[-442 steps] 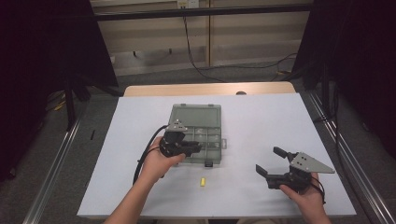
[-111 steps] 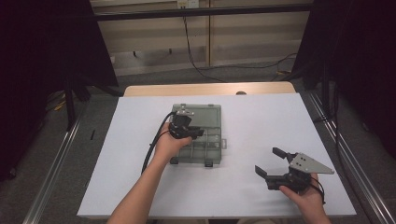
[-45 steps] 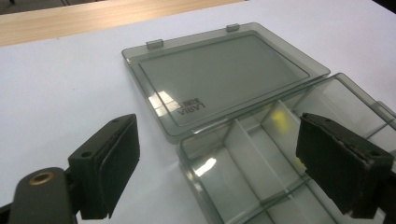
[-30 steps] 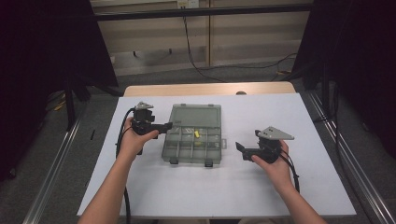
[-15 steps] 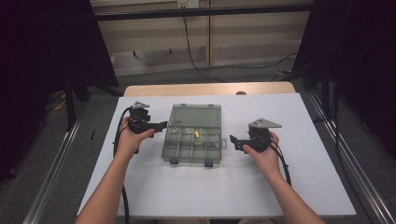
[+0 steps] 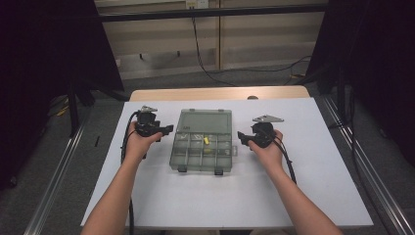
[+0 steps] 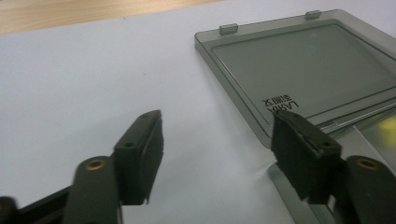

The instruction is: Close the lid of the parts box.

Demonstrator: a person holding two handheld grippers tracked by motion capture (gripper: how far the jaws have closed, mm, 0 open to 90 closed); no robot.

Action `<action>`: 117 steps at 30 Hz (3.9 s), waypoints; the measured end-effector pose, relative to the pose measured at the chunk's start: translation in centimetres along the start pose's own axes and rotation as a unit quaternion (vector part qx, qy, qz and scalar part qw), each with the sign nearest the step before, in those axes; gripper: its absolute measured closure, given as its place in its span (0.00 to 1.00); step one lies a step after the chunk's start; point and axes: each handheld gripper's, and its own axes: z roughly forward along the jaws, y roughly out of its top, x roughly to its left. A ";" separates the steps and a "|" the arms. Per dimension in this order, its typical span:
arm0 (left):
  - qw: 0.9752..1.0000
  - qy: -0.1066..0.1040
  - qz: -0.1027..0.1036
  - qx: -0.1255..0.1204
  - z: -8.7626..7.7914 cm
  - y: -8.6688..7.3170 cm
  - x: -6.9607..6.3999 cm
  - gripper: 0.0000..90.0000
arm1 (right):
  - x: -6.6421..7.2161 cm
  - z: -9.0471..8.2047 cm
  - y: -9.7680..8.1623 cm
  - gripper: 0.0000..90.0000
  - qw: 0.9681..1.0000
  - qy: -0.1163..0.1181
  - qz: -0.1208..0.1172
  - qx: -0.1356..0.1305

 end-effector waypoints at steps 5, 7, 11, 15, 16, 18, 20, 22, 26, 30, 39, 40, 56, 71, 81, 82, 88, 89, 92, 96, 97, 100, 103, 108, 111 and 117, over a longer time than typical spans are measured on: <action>1.000 0.003 -0.007 0.011 0.9 0.5 -0.1 0.53 | 0.0 1.1 0.7 0.53 1.000 -0.010 0.010 0.004; 1.000 0.005 -0.009 0.015 1.3 0.6 -0.1 0.58 | 0.0 1.5 1.0 0.60 1.000 -0.011 0.015 0.007; 0.999 0.016 -0.004 0.027 2.1 0.7 -0.2 0.69 | 0.0 2.4 1.3 0.80 0.999 -0.021 0.021 0.014; 0.999 0.017 0.008 0.041 2.9 0.6 -0.5 0.78 | 0.1 3.2 1.4 0.89 0.999 -0.010 0.038 0.021; 0.999 0.019 0.004 0.037 3.2 0.6 -0.6 0.79 | 0.2 3.4 1.4 0.91 0.999 -0.007 0.040 0.026; 0.999 0.020 0.010 0.039 3.4 0.7 -0.5 0.84 | 0.2 3.7 1.5 0.95 0.998 -0.002 0.048 0.027; 0.999 0.019 0.005 0.035 3.7 0.7 -0.5 0.86 | 0.3 3.9 1.6 0.97 0.998 0.000 0.048 0.027; 0.999 0.015 0.004 0.039 3.9 0.7 -0.6 0.88 | 0.3 4.2 1.8 0.99 0.999 0.002 0.046 0.029; 0.999 0.012 -0.006 0.051 4.5 0.6 -0.7 0.92 | 0.4 4.9 1.5 1.00 0.998 0.005 0.055 0.038; 0.999 0.015 -0.006 0.050 5.0 0.6 -0.8 0.94 | 0.5 5.5 1.4 1.00 0.997 0.008 0.059 0.039; 0.998 0.015 -0.028 0.046 5.5 0.8 -0.7 0.98 | 0.9 6.5 2.1 1.00 0.997 0.002 0.061 0.045; 0.998 0.014 -0.032 0.045 5.6 0.8 -0.7 0.99 | 0.9 6.6 2.2 1.00 0.997 0.002 0.064 0.046; 0.997 0.012 -0.063 0.044 6.5 1.5 -0.1 1.00 | 0.4 7.8 3.4 1.00 0.995 -0.009 0.085 0.055; 0.993 0.012 -0.111 0.034 6.6 1.4 -0.1 1.00 | -0.1 7.8 3.1 1.00 0.991 0.011 0.123 0.046; 0.988 -0.022 -0.153 0.012 5.8 1.4 0.4 1.00 | -0.7 7.2 3.5 1.00 0.989 0.041 0.141 0.025; 0.988 -0.025 -0.151 0.010 5.7 1.4 0.5 1.00 | -0.7 7.0 3.5 1.00 0.989 0.043 0.140 0.020; 0.988 -0.046 -0.148 -0.006 4.4 1.6 0.4 1.00 | -1.0 6.0 3.6 1.00 0.987 0.069 0.143 -0.007; 0.987 -0.049 -0.151 -0.009 4.2 1.6 0.4 1.00 | -1.0 5.8 3.7 1.00 0.988 0.070 0.140 -0.009; 0.988 -0.054 -0.145 -0.020 3.5 1.8 0.3 1.00 | -0.9 5.3 4.0 1.00 0.988 0.075 0.135 -0.021; 0.990 -0.059 -0.127 -0.025 2.3 2.1 0.0 1.00 | -0.8 4.5 4.4 1.00 0.988 0.083 0.126 -0.029; 0.990 -0.060 -0.124 -0.027 2.1 2.2 0.0 1.00 | -0.7 4.3 4.5 1.00 0.989 0.085 0.120 -0.032; 0.991 -0.061 -0.113 -0.030 1.3 2.2 -0.2 1.00 | -0.5 3.9 4.6 1.00 0.990 0.087 0.109 -0.038; 0.993 -0.056 -0.095 -0.031 0.7 2.2 -0.4 1.00 | -0.3 3.4 4.8 1.00 0.990 0.091 0.100 -0.042; 0.994 -0.060 -0.089 -0.036 -0.1 1.9 -0.5 1.00 | 0.2 2.8 4.9 1.00 0.991 0.096 0.082 -0.044; 0.994 -0.062 -0.085 -0.040 -0.5 1.8 -0.7 1.00 | 0.4 2.4 5.0 1.00 0.992 0.096 0.071 -0.047; 0.995 -0.061 -0.065 -0.039 -1.4 1.6 -1.2 1.00 | 0.4 1.5 4.8 1.00 0.991 0.108 0.061 -0.051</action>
